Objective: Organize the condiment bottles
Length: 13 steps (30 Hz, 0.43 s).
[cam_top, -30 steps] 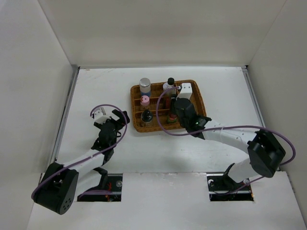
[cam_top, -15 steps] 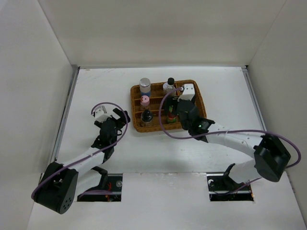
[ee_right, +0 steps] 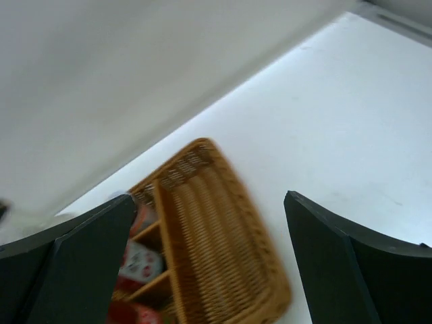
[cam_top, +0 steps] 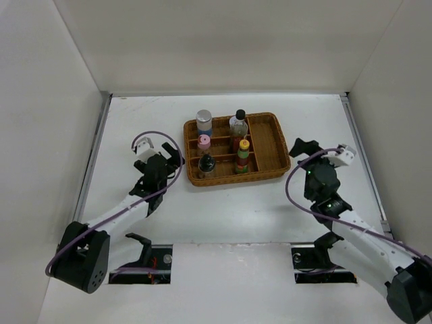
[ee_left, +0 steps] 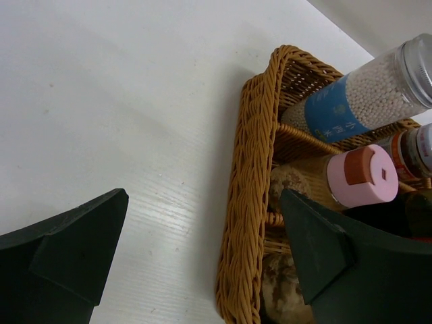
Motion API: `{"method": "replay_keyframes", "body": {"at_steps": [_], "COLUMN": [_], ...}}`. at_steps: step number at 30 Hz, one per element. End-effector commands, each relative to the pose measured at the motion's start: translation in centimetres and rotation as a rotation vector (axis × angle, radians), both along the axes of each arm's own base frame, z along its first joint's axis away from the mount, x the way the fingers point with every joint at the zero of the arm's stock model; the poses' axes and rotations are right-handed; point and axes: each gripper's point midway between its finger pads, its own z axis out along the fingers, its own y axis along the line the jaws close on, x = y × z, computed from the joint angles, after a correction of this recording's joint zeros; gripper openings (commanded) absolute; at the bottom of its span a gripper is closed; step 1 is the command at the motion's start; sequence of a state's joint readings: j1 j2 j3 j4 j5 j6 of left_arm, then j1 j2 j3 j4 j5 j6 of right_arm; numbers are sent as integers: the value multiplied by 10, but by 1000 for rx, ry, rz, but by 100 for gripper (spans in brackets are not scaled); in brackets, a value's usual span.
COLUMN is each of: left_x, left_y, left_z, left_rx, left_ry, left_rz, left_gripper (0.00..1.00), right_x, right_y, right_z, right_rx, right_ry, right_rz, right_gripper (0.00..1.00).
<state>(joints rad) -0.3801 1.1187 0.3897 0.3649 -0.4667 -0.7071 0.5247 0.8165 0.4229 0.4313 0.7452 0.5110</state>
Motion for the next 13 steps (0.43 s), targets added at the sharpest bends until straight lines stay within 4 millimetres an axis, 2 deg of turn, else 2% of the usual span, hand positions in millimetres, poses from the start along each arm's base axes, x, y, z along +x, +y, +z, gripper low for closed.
{"method": "replay_keyframes", "body": {"at_steps": [1, 4, 8, 13], "left_x": [2, -2, -6, -8], "left_y": [4, 10, 18, 27], "left_z": [19, 33, 51, 53], "left_rx": [-1, -18, -37, -10], "left_ry": [-12, -58, -116, -96], "left_rz": [16, 32, 48, 65], "left_gripper": [100, 100, 100, 100], "right_x": [0, 6, 14, 23], "right_y": [-24, -33, -23, -16], "right_z": [-24, -52, -75, -91], "right_rx": [160, 195, 232, 212], "right_ry": [2, 71, 124, 165], "right_rz": [-70, -73, -28, -13], "right_gripper": [100, 100, 100, 100]}}
